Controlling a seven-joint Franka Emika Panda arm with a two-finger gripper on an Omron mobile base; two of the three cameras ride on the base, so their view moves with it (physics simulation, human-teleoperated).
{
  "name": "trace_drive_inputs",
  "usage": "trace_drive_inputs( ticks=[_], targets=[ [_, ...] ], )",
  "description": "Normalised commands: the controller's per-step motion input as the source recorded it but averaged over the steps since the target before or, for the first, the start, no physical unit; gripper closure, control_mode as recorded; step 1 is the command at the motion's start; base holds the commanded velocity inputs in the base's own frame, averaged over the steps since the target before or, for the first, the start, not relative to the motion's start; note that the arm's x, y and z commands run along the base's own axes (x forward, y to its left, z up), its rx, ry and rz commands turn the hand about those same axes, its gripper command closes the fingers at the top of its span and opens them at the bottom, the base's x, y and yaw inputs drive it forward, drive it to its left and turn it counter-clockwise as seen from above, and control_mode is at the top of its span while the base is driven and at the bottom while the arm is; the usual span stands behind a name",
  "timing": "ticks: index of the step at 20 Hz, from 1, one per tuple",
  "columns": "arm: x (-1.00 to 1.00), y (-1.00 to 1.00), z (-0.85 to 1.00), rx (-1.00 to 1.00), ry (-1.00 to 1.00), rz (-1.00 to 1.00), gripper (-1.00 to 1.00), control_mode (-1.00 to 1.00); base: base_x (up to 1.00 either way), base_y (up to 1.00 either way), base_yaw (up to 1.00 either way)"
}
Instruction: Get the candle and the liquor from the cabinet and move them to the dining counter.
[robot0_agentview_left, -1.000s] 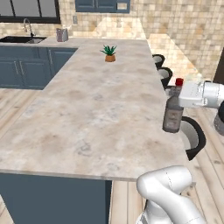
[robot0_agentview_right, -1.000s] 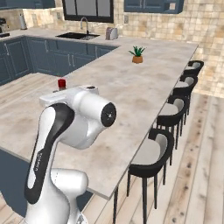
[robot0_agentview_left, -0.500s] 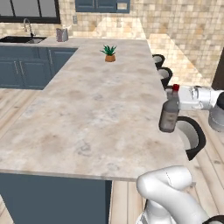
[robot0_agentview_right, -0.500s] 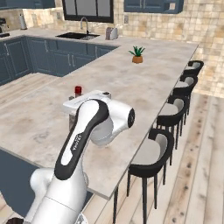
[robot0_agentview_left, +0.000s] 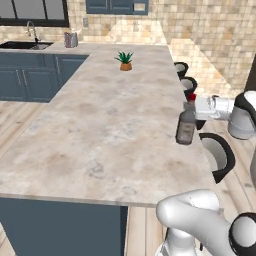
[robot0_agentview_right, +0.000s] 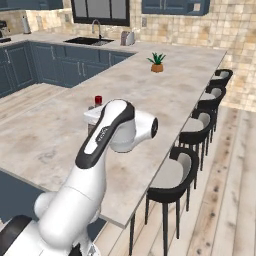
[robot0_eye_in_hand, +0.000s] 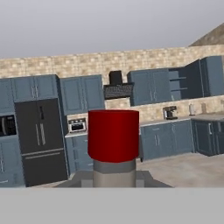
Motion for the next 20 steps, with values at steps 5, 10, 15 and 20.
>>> trace_drive_inputs(
  ticks=[5,10,15,20],
  targets=[
    [0.56,-0.24,-0.22,0.00,0.00,0.01,1.00,-1.00,0.00,0.00,0.00],
    [0.26,-0.22,-0.35,0.00,-0.03,0.02,1.00,-1.00,0.00,0.00,0.00],
    [0.07,-0.11,-0.37,0.00,-0.01,0.01,1.00,-1.00,0.00,0.00,0.00],
    [0.11,0.00,-0.35,-0.04,0.02,0.00,1.00,-1.00,0.00,0.00,0.00]
  ],
)
